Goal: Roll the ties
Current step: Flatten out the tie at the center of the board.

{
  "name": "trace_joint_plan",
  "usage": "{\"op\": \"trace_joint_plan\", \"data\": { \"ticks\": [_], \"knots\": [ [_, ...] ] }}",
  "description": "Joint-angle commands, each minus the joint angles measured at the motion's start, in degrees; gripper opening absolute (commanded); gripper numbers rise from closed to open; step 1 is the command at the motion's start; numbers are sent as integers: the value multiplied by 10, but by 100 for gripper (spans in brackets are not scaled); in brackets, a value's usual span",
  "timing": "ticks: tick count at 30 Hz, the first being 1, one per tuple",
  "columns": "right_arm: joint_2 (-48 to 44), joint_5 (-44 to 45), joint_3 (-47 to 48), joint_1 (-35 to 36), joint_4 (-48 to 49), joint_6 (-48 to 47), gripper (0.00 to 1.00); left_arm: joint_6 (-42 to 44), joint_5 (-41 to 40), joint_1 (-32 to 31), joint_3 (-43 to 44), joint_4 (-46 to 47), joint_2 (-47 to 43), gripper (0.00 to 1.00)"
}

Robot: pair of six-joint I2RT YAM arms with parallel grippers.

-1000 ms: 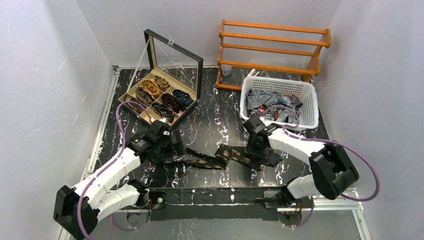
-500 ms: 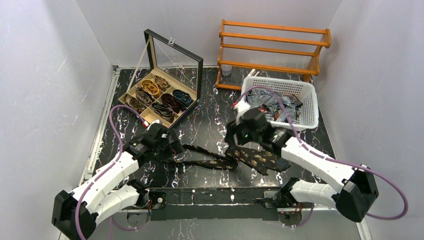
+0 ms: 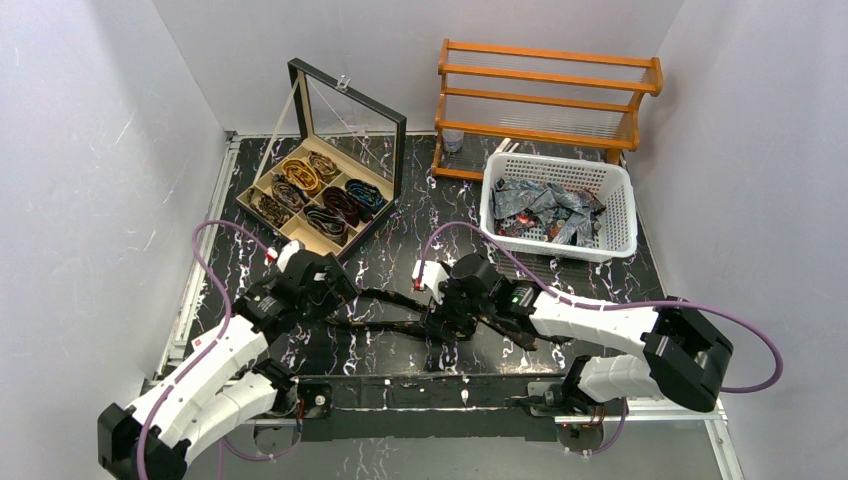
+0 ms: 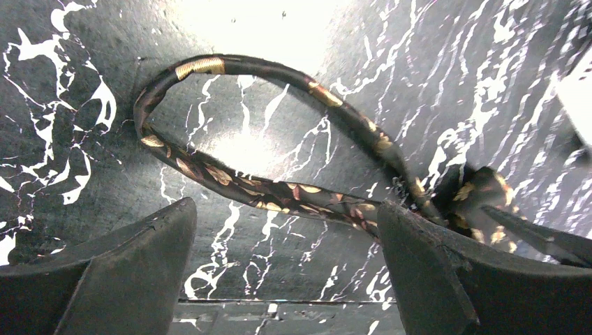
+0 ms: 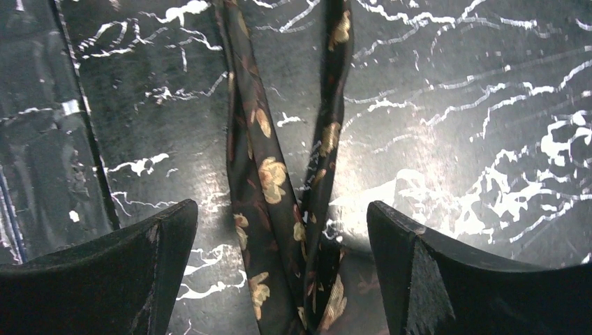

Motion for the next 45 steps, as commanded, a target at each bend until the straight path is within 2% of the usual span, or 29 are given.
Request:
{"op": "trace_joint_plan", "data": {
  "ticks": [1,7,11,17,22,23,26,28,29,30,31,32,34,39,41,43,45],
  "knots": [
    [27,-42,10,2,47,-31,99,-30,-39,0,2,-31,-3,98],
    [77,-57,27,2,54,-36,99,-30,-53,0,12,-61,-6,98],
    [96,-36,21,3,101,1,99,-32,-59,0,9,-83,-22,98],
    [152,-46,31,4,117,-11,99,-41,-67,0,9,-93,-42,98],
    [196,-2,44,11,113,-23,97,-39,-84,0,19,-114,-44,98],
    [196,5,44,12,116,-23,92,-39,-86,0,20,-118,-45,98],
    [194,8,45,12,114,-20,56,-38,-92,0,18,-119,-47,98],
    [187,-12,46,12,106,-16,36,-38,-94,0,16,-118,-47,98],
    [184,-25,47,13,102,-13,23,-38,-95,0,15,-117,-48,98],
    [180,-41,51,13,93,-8,11,-37,-95,0,15,-114,-47,98],
    [178,-59,60,12,75,-2,4,-35,-95,0,15,-111,-46,98],
    [175,-82,77,10,53,6,3,-33,-95,0,15,-110,-45,98],
    [171,-156,111,-7,7,44,2,-25,-94,0,20,-111,-40,98],
    [209,-529,200,-104,-119,157,1,-19,-102,0,43,-131,-39,98],
    [251,-587,242,-105,-186,177,1,-18,-106,0,57,-135,-44,98],
    [306,-651,302,-102,-299,129,1,-9,-106,0,69,-130,-52,98],
    [354,-651,361,-100,-385,79,1,5,-95,0,76,-120,-55,98]
  ]
}}
